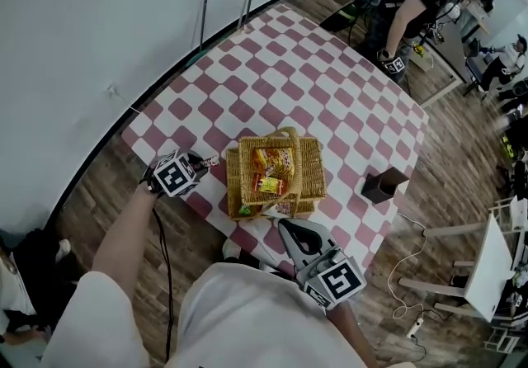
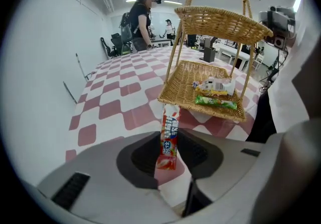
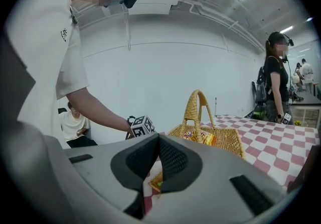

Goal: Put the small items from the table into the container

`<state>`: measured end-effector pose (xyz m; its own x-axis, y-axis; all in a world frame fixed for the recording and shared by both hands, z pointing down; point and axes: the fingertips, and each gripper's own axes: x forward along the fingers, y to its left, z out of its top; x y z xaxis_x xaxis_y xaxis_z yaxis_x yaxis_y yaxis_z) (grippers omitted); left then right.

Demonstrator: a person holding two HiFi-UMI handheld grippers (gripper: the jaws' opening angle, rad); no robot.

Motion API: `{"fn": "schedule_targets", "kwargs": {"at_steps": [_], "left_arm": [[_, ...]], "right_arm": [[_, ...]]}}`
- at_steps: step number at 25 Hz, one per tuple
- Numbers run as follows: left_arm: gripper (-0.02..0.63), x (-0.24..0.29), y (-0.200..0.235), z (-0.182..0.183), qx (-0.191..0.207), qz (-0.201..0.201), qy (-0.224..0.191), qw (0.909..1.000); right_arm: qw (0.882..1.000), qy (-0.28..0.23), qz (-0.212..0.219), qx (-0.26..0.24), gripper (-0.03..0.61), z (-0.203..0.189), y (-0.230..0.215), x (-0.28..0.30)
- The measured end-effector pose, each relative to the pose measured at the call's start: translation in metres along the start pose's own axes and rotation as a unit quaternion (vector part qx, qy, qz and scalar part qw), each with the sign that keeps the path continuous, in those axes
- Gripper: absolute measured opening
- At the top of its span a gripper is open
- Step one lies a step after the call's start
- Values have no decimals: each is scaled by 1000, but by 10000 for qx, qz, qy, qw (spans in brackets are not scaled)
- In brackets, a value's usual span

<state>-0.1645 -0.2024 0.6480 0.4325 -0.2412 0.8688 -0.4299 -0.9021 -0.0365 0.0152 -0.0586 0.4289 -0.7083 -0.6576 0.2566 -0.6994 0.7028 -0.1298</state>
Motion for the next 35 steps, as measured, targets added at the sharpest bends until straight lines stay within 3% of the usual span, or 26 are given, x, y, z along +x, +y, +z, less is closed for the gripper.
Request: {"fn": "schedule_targets", "kwargs": {"at_steps": [19, 35], "left_arm": [[126, -59, -47, 18, -366, 839, -407, 9950], [126, -121, -76, 86, 151, 1343, -885, 9869]], "right_arm": [[9993, -225, 288, -116, 12, 1, 3, -37], [9989, -369, 273, -88, 12, 0, -8, -61]]}}
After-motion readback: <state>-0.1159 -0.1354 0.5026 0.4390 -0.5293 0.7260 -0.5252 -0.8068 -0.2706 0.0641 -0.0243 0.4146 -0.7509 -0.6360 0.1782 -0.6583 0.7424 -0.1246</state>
